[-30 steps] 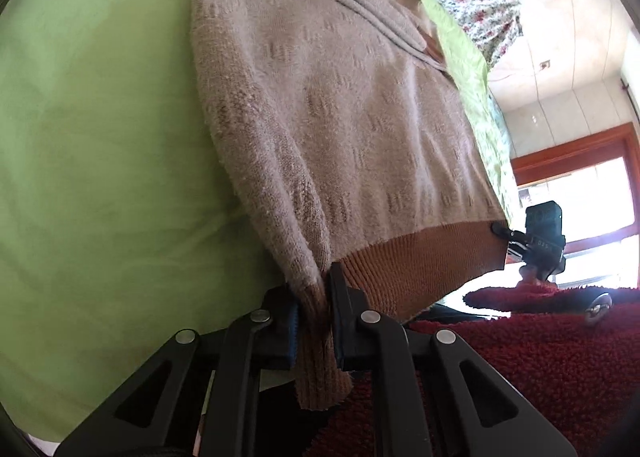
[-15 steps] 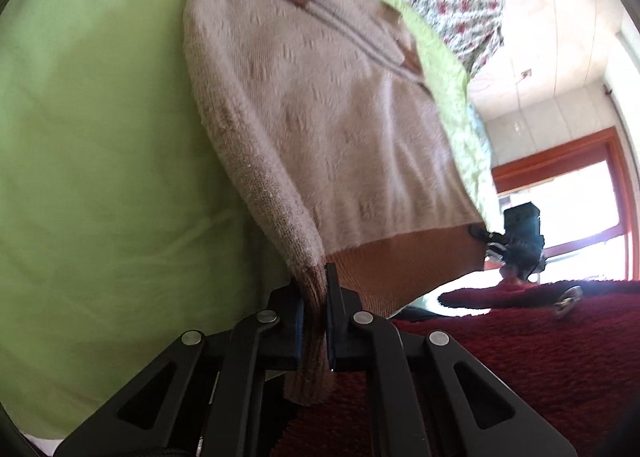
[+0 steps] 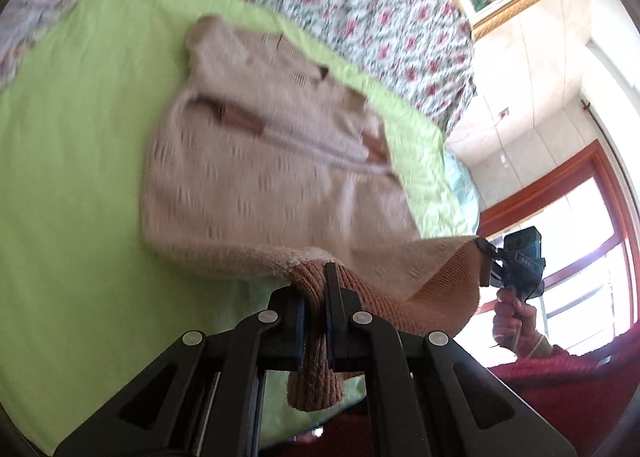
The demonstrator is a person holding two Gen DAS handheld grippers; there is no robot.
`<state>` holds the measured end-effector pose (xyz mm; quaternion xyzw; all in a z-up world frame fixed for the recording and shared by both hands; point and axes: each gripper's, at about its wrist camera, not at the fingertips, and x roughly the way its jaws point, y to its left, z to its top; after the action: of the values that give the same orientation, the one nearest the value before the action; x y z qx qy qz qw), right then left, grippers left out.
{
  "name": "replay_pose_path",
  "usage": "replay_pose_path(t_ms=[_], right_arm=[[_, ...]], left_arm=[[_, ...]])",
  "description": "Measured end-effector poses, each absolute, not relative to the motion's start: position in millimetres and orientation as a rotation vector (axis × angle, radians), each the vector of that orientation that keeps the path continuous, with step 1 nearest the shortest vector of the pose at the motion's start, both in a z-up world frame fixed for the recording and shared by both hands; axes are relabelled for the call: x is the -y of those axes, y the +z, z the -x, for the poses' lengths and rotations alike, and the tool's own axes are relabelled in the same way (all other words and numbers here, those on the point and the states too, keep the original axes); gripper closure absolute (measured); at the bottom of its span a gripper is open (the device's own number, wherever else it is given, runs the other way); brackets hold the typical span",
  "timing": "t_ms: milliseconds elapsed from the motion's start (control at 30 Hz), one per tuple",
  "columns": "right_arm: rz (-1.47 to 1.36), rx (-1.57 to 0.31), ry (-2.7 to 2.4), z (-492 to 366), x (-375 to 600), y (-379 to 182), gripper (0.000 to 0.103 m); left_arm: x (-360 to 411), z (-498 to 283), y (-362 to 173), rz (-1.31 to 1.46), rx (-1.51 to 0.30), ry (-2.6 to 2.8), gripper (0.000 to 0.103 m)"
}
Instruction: Fold small clothes
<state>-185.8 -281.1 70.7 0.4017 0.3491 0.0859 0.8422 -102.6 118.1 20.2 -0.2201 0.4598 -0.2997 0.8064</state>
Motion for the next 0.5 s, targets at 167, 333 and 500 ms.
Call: replay_pose_path(t_ms=[167,333,500], right_arm=[[-0.822,-0.683,0.164,126.5,305.0,78.8,0.095],[-0.815,-0.661,0.122,55.7,340.9,66.3,0.095],[-0.803,-0.684,0.056,-9.7,370.8,49.5,0.095]], left_arm=[[-112.3,42.5,44.3,0.449,-0.880,-0.598,0.098],[-108.9,-33.9,47.0,0.472,-0.837,-0.530,0.098],[-99.3,-102.8,31.9,0.469,-0.862,-0.484,0.098]])
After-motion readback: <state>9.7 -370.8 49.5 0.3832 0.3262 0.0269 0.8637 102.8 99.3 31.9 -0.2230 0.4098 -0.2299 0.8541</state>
